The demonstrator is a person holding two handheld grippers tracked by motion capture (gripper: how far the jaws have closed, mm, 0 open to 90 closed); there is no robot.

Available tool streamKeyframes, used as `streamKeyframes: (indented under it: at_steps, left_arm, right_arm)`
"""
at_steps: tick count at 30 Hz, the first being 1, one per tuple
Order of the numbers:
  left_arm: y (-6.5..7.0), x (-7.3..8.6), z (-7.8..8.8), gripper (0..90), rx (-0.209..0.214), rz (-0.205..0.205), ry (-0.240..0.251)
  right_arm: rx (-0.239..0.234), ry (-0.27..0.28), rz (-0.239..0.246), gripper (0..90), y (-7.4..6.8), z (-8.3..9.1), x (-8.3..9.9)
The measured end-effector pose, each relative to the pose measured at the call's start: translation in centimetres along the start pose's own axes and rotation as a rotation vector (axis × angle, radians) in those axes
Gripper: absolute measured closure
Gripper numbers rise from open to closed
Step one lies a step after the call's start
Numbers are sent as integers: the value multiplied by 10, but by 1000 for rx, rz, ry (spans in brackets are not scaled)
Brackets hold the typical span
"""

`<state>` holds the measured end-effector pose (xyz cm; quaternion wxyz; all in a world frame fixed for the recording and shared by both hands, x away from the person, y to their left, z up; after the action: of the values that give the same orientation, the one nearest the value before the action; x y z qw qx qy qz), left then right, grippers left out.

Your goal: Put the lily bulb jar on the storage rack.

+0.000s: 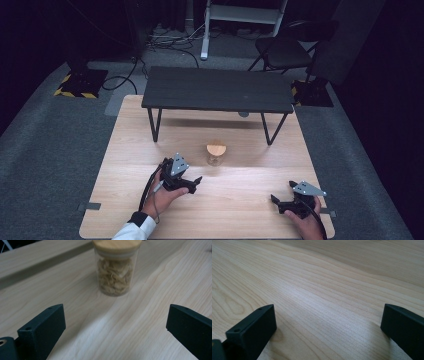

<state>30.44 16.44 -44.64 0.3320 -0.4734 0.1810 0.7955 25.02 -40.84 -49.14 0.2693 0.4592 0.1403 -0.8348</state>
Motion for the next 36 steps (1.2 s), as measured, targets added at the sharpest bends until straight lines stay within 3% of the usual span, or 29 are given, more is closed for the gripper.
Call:
streamKeyframes:
  at_steps: [2,11,17,23,30,32,36]
  left_arm:
    - [1,-7,-5,24,7,-23,-4]
    - [1,-29,-26,33,48,-58,-4]
    - [-5,-45,-37,34,77,-31,2]
    - [-9,-60,-50,32,96,-49,-13]
    - [-14,-65,-73,22,115,-69,-33]
    - [-18,-65,-79,31,126,-58,-26]
    - [-20,-65,-90,44,116,-60,-31]
  right_arm:
    - [0,0,0,0,0,0,0]
    - [1,0,-1,0,0,0,0]
    - [1,0,0,0,0,0,0]
    - [1,0,0,0,0,0,0]
    - [3,0,-2,0,-1,0,0]
    - [3,0,-2,0,-1,0,0]
    - [3,0,-2,0,-1,0,0]
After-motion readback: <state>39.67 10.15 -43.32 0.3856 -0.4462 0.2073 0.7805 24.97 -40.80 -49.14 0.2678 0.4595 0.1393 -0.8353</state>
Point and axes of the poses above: each handheld gripper's, and its own axes: z roughly backward along the jaws, x roughly out of its underside, y roughly to its right, the point moved 2 cm from there along -z, roughly forward along the jaws, and after that the axes turned 2 degrees about y, right-handed, at the moved point
